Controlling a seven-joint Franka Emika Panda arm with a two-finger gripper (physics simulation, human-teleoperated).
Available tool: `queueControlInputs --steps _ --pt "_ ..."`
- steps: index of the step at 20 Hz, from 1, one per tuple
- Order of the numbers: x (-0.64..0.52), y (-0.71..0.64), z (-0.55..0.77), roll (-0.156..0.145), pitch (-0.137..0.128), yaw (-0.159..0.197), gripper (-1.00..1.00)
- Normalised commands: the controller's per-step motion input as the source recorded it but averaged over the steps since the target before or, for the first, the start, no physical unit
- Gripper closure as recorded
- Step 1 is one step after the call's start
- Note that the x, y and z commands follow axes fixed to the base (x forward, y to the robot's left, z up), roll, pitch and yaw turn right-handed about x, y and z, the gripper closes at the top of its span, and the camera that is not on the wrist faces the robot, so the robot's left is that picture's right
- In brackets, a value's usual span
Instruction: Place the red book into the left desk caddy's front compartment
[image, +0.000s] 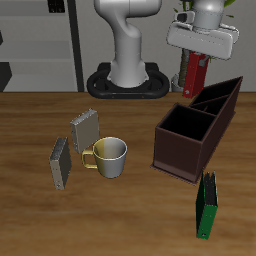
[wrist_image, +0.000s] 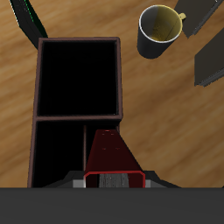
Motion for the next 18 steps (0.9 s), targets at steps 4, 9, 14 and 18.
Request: queueControlInputs --steps 4,9,14,18 --pt "0.13 -0.01 -0.15 0.001 0.035 -0.018 1.00" --pt "0.15 0.02 -0.20 0.010 0.035 -0.014 1.00" --pt "0.14 -0.01 -0.21 0.004 0.025 -0.006 1.00" --pt "0.15 0.03 -0.16 0.006 0.034 -0.012 1.00"
